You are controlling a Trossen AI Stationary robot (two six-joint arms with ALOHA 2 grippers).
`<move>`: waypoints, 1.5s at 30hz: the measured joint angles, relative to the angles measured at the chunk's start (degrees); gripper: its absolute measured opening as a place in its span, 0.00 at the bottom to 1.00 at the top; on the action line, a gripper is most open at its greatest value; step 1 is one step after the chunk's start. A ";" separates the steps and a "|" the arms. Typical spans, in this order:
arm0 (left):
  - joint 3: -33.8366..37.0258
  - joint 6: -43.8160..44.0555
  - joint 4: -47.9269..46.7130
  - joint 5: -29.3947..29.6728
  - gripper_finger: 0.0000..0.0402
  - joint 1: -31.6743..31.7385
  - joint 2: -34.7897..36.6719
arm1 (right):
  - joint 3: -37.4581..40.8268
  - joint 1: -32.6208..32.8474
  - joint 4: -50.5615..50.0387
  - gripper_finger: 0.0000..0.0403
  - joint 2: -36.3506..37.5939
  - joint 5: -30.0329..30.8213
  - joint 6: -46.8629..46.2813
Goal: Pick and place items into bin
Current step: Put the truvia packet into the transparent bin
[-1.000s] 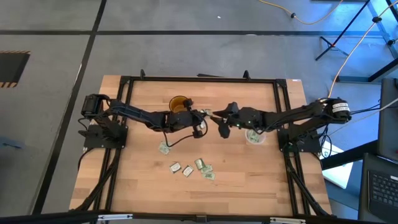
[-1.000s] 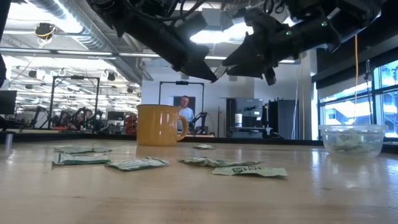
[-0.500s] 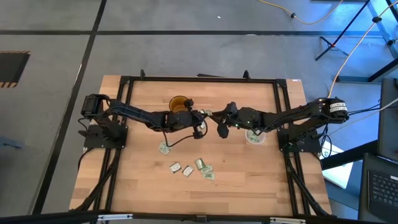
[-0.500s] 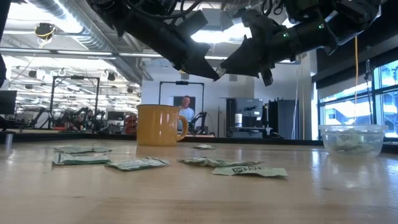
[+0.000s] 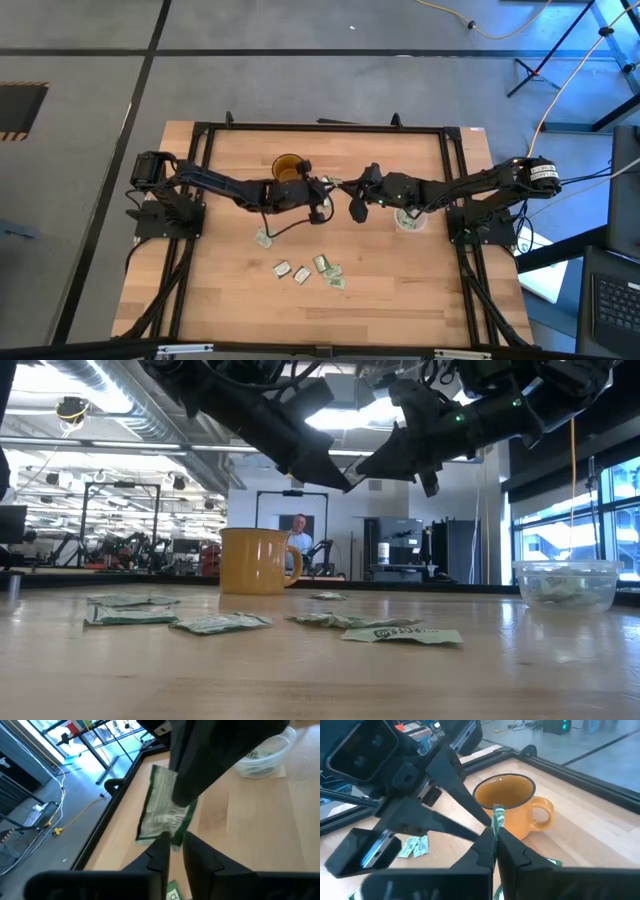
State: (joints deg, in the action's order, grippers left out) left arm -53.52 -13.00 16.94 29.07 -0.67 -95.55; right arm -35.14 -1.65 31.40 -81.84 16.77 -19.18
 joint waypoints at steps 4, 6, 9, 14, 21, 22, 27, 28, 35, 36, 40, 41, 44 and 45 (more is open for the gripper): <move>0.00 0.35 -1.00 1.47 0.20 -0.38 0.00 | 0.00 -0.36 -2.33 0.01 1.05 0.07 0.51; 0.00 1.15 -2.54 1.65 0.23 -0.46 0.00 | 0.00 -0.81 -5.34 0.01 3.05 0.14 0.35; 0.00 1.87 -4.18 1.21 0.25 -0.33 0.00 | 0.00 -1.03 -11.75 0.01 7.77 1.44 0.22; 0.00 3.60 -6.01 -0.99 0.25 0.31 0.00 | -0.02 -0.98 -28.45 0.01 18.76 1.14 -3.11; 0.00 6.13 -6.99 -9.54 0.25 2.63 0.00 | -0.02 0.27 -53.99 0.01 32.34 -11.47 -15.86; 0.00 6.57 -7.03 -10.57 0.25 2.95 0.00 | -0.02 0.70 -57.05 0.01 33.60 -13.96 -17.36; 0.00 7.97 -7.34 -15.64 0.25 4.05 0.00 | -0.02 2.90 -72.53 0.01 36.89 -18.82 -26.12; 0.00 7.99 -7.40 -16.16 0.25 4.21 0.00 | -0.02 3.15 -75.36 0.01 36.92 -18.78 -27.85; 0.00 8.61 -8.71 -16.81 0.25 4.29 0.00 | 0.00 3.87 -80.53 0.02 36.07 -17.89 -30.61; 0.00 9.22 -9.46 -16.82 0.25 4.26 0.00 | 0.00 3.87 -80.59 0.02 35.71 -17.37 -30.20; 0.00 11.36 -13.03 -16.82 0.25 4.31 0.00 | 0.00 3.87 -81.08 0.02 33.60 -14.25 -29.36; 0.00 11.98 -13.91 -16.84 0.25 4.31 0.00 | 0.00 3.85 -81.07 0.02 32.93 -13.89 -28.49; 0.00 13.60 -15.80 -17.45 0.25 4.31 0.00 | 0.00 3.85 -81.01 0.02 30.72 -13.39 -28.04; 0.00 13.86 -16.09 -17.98 0.25 4.31 0.00 | 0.02 3.85 -81.03 0.02 29.87 -13.40 -27.98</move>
State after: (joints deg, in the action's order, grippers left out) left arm -53.52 0.86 0.86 11.09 3.64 -95.55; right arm -35.12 2.20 -49.63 -51.97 3.38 -47.17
